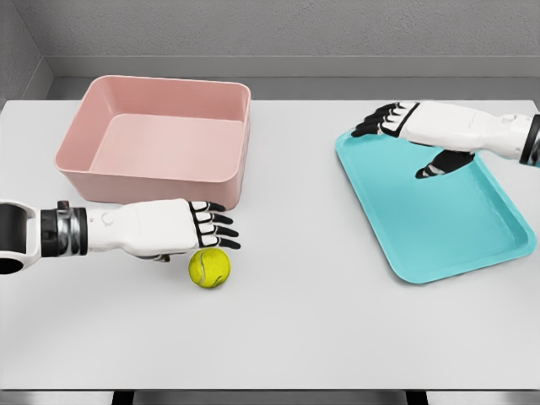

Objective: Put the tennis from the blue tray into the pink basket with both arms

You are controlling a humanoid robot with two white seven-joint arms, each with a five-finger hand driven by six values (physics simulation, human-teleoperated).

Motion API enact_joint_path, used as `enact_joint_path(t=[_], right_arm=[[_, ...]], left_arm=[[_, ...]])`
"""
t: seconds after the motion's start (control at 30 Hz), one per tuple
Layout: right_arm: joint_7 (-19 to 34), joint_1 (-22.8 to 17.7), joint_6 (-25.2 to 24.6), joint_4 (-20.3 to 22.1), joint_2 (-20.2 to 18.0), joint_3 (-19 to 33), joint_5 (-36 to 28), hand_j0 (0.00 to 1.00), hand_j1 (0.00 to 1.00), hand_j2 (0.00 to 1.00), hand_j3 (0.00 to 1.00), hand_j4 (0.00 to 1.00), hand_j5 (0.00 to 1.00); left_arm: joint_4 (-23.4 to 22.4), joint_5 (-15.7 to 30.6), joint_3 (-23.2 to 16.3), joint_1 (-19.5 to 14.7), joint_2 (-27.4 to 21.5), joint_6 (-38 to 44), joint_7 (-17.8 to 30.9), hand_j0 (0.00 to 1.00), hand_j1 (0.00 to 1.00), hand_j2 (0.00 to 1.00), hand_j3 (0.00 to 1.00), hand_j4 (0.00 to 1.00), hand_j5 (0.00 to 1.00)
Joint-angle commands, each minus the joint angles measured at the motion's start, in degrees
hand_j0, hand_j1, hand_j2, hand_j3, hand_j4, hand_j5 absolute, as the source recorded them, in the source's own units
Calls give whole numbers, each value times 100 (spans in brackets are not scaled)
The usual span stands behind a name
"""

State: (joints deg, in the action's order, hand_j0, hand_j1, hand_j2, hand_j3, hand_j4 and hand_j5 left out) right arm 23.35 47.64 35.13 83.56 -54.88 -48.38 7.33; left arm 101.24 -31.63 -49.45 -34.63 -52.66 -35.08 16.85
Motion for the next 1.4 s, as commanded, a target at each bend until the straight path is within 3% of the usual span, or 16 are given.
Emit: enact_joint_path(t=[0.0, 0.2, 0.47, 0.57, 0.67, 0.77, 0.9, 1.03, 1.37], right_arm=[[-77, -9, -13, -147, -93, 12, -39, 100, 100, 100, 100, 100, 100], [-68, -150, -13, -138, -119, 12, -39, 100, 100, 100, 100, 100, 100], [-50, -167, -13, -120, -111, 21, -39, 100, 100, 100, 100, 100, 100], [-50, -229, -13, -120, -111, 65, -39, 100, 100, 100, 100, 100, 100], [-50, -492, -13, -120, -93, 425, -30, 100, 100, 100, 100, 100, 100], [-50, -536, -13, -138, -120, 434, -39, 100, 100, 100, 100, 100, 100], [-59, -536, -13, -217, -120, 505, -39, 100, 100, 100, 100, 100, 100], [-50, -527, -13, -279, -111, 505, -39, 100, 100, 100, 100, 100, 100], [-41, -510, -13, -270, -137, 505, -39, 100, 100, 100, 100, 100, 100]], left_arm=[[1, 122, -3, 0, -25, 8, -50, 100, 100, 100, 100, 100, 100], [1, 579, 6, 114, -245, 8, -217, 100, 100, 100, 100, 100, 100], [1, 201, -3, 202, -60, 8, -226, 100, 100, 100, 100, 100, 100], [1, 131, -12, 158, -43, 8, -226, 100, 100, 100, 100, 100, 100], [1, 148, -3, -88, -78, 8, -235, 100, 100, 100, 100, 100, 100], [1, 228, -3, -299, -78, 8, -226, 100, 100, 100, 100, 100, 100], [10, 236, -12, -290, -227, 8, -42, 100, 100, 100, 100, 100, 100], [10, 236, -3, -290, -377, 8, 565, 100, 100, 100, 100, 100, 100], [10, 280, -3, -308, 168, 8, 609, 100, 100, 100, 100, 100, 100]])
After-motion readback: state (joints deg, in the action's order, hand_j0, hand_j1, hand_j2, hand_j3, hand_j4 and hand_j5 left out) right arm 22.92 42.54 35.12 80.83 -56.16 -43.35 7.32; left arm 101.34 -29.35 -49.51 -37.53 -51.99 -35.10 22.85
